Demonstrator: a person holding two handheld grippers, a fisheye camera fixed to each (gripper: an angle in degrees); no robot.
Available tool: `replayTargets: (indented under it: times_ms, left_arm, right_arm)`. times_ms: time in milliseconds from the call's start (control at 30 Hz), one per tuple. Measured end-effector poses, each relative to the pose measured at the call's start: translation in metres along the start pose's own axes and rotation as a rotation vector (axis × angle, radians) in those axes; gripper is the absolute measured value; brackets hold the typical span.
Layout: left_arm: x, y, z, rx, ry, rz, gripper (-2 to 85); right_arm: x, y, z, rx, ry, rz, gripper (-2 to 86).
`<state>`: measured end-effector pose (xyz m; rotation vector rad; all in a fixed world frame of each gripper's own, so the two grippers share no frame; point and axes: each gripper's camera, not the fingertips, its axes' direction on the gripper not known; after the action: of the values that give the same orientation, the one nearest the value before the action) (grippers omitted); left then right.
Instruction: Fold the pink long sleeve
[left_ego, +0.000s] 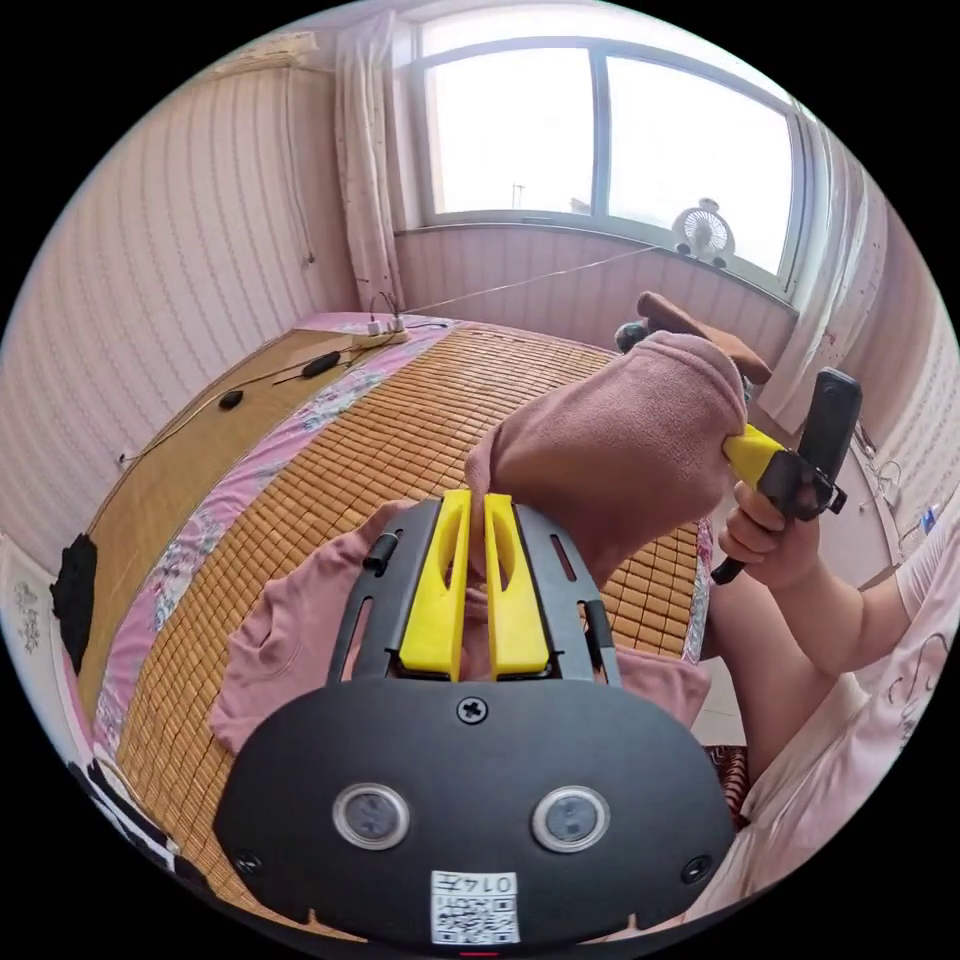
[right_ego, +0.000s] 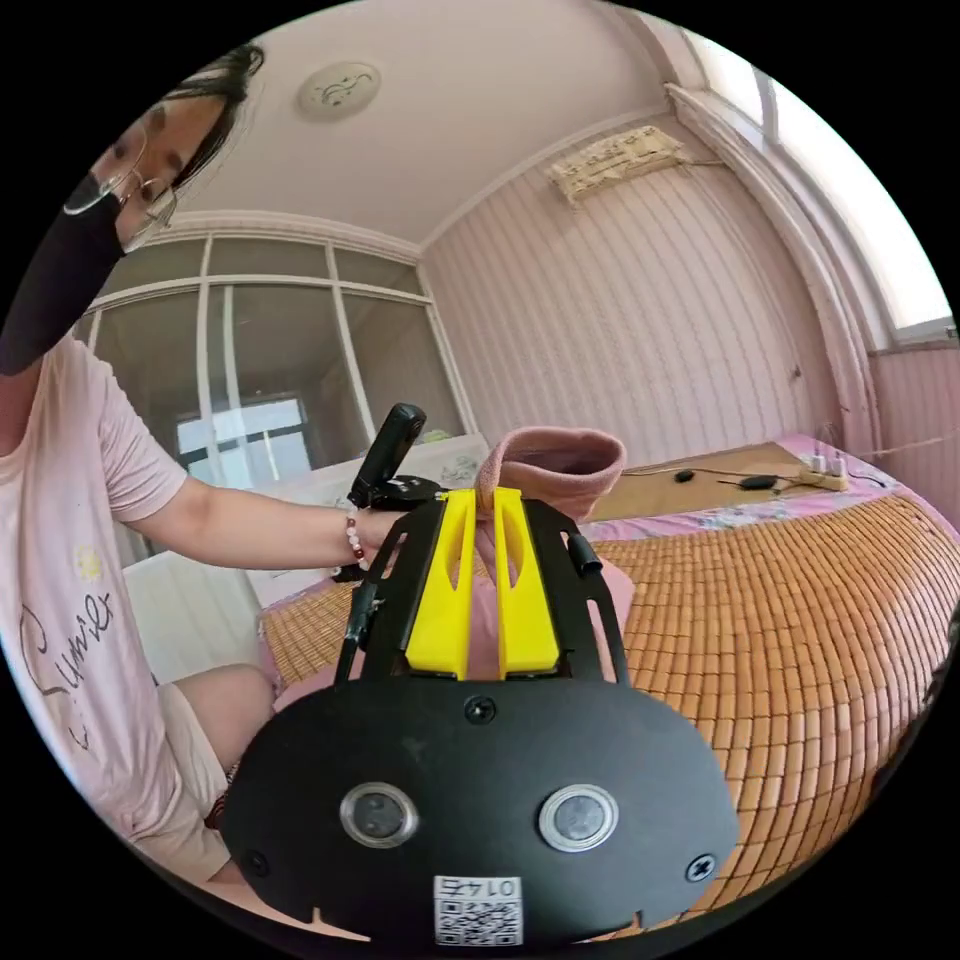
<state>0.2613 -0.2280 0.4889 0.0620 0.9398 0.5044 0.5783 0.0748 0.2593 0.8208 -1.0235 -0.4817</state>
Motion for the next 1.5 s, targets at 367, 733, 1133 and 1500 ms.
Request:
replayTargets:
  times_ms: [367,733,1133,1500]
  left_arm:
    - [-0.113,0.295,-0.177,-0.038,-0.061,-0.635,10.3]
    - [-0.153,0.309,-0.187,-0.133,-0.043,-0.668,11.2]
    - [-0.217,0.300,-0.243,-0.165,0.063,-0.540,6.9]
    - [-0.374,0.215,-0.231,-0.251,-0.040,-0.641,11.6]
  right_arm:
    - [-0.099,0.093,0.230,-0.747,-0.230,-0.033,10.0]
    - [-0.095,0.063,0.351,-0.882,-0.143,-0.081,9.6]
    - [0.050,0.012,0.392,-0.845,0.119,0.013,13.3]
    - [0.249,-0.014,0.456,-0.898,0.434,0.284,14.0]
